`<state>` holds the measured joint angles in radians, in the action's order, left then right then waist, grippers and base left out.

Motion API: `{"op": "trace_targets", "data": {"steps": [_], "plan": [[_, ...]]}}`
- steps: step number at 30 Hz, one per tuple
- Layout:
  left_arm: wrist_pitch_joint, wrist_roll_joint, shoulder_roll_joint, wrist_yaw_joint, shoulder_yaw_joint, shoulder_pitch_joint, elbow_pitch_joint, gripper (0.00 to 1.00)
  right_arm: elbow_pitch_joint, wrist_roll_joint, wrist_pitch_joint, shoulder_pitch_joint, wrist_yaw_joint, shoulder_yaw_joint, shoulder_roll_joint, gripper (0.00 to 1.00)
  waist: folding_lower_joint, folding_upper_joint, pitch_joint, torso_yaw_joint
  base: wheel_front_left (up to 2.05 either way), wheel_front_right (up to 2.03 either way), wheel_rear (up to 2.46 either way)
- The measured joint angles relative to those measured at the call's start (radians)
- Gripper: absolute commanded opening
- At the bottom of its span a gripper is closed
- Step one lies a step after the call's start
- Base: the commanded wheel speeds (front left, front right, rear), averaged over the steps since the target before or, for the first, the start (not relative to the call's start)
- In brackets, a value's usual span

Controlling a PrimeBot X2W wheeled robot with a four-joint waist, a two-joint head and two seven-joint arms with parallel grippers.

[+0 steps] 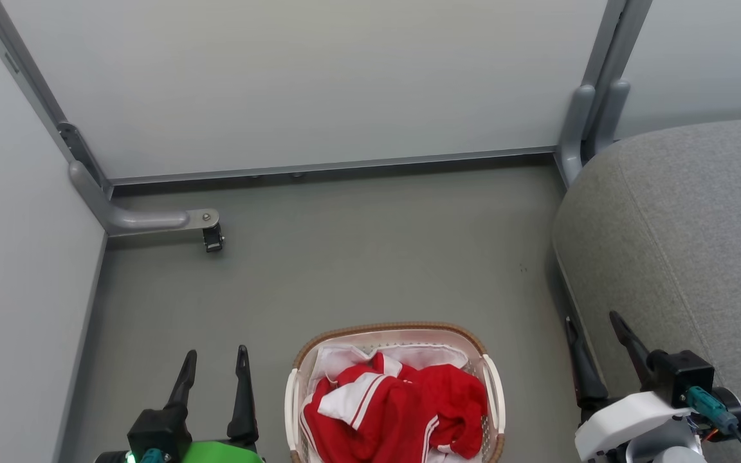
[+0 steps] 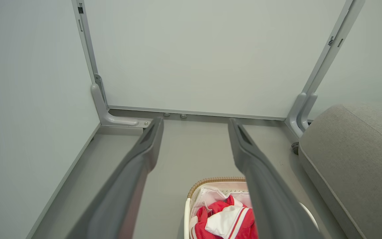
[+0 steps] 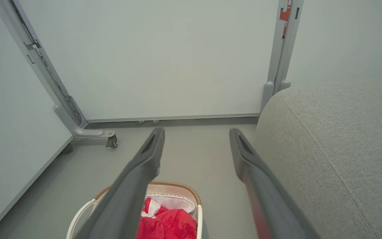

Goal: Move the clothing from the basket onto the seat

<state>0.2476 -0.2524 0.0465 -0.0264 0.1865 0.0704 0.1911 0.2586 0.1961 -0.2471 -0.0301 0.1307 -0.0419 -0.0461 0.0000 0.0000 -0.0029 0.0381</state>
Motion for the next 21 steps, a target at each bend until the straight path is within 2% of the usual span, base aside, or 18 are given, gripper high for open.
{"op": "trace_targets", "data": {"steps": [9, 21], "plan": [[0.017, 0.052, 0.0, -0.006, 0.012, 0.0, 0.004, 1.0, 0.007, -0.058, -0.015, 0.0, 0.0, -0.001, -0.001, 1.0, 0.0, 0.0, 0.0, 0.004, 0.0, 0.0, 0.0], [0.016, 0.053, 0.0, -0.006, 0.013, 0.0, 0.011, 1.0, 0.01, -0.058, -0.015, 0.0, 0.0, -0.001, -0.001, 1.0, 0.0, 0.0, 0.001, 0.003, 0.0, 0.0, 0.0]]}}
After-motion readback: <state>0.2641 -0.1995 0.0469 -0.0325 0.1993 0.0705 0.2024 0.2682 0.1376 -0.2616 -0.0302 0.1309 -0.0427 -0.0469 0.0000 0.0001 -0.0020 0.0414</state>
